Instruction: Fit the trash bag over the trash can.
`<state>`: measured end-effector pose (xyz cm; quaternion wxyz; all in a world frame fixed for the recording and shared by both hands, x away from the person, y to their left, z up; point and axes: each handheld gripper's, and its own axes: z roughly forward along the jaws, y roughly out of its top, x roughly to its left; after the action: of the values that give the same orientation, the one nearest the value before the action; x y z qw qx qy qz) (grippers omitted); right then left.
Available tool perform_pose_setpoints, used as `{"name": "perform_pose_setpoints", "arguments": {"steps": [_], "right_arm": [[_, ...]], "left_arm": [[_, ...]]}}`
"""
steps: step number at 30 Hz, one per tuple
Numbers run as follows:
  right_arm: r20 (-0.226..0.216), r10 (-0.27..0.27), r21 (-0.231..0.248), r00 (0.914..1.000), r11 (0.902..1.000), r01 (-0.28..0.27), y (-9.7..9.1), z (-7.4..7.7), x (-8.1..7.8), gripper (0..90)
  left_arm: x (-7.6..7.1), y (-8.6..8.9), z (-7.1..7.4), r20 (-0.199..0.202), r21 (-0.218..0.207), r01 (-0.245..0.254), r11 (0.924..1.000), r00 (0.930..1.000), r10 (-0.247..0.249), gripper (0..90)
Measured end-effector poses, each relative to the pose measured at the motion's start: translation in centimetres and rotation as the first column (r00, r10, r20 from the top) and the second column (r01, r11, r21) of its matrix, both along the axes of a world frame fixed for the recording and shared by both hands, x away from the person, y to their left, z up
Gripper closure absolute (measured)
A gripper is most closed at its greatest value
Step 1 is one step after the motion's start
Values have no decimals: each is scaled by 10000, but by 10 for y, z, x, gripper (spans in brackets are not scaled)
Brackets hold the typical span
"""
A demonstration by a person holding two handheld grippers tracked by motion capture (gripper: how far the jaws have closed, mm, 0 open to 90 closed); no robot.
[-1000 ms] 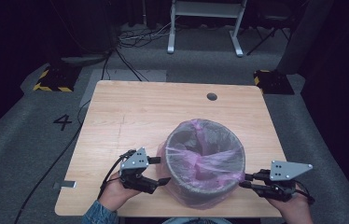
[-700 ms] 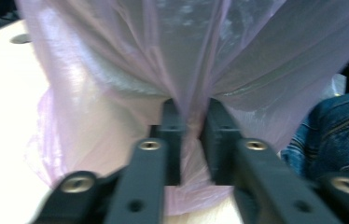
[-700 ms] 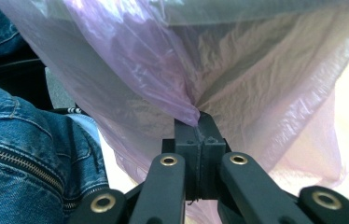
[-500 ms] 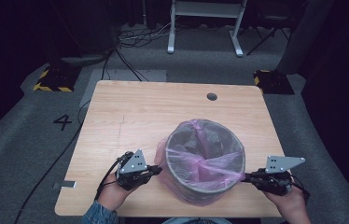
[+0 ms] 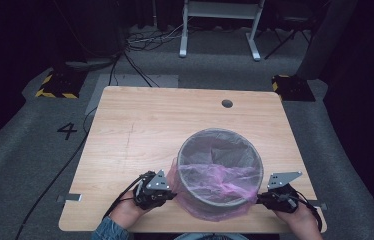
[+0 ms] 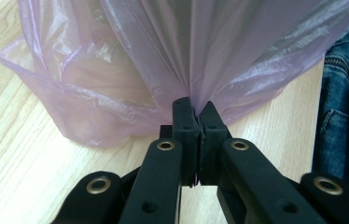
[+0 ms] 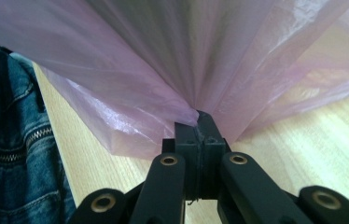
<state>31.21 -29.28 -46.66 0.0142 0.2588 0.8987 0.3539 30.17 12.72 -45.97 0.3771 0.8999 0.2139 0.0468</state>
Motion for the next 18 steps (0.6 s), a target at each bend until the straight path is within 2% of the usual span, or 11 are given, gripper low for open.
{"name": "perform_pose_setpoints", "arguments": {"steps": [4,5,6,7,8,9,10,12,14,16,18], "right_arm": [[-37,-220,-119,9998,9997,219,-8,1,-3,900],[-30,-292,-101,9996,9995,291,-11,1,-3,900],[-80,-463,-83,9989,9989,463,-15,1,-2,900],[-174,-523,-4,9985,9986,523,-18,0,-1,898],[-202,-520,92,9984,9986,522,-20,0,-1,878],[-149,-481,184,9987,9987,484,-21,1,-2,777],[141,-560,278,9983,9981,556,-22,1,-4,632],[463,-663,424,9967,9970,643,-22,3,-6,492],[764,-478,839,9959,9956,414,-22,7,-10,423],[1042,-418,1135,9937,9931,299,-20,14,-14,392],[1235,-192,1432,9922,9897,13,-18,23,-19,452]], "left_arm": [[5,11,-4,199,735,-1013,9921,9948,1001,876],[8,15,-6,171,631,-1374,9885,9905,1366,879],[9,19,-6,172,236,-1492,9885,9887,1489,878],[9,21,-4,240,-199,-1424,9896,9895,1429,874],[7,24,0,457,-941,-1185,9885,9913,1231,819],[4,26,6,556,-1734,-857,9811,9938,966,685],[2,27,11,554,-2109,-648,9754,9954,781,536],[0,26,17,521,-2493,-212,9682,9980,352,371],[-4,22,23,749,-2558,76,9667,9971,120,305],[-6,16,26,939,-2518,291,9673,9956,-55,303],[-9,9,30,1208,-2287,413,9726,9926,-137,370]]}}
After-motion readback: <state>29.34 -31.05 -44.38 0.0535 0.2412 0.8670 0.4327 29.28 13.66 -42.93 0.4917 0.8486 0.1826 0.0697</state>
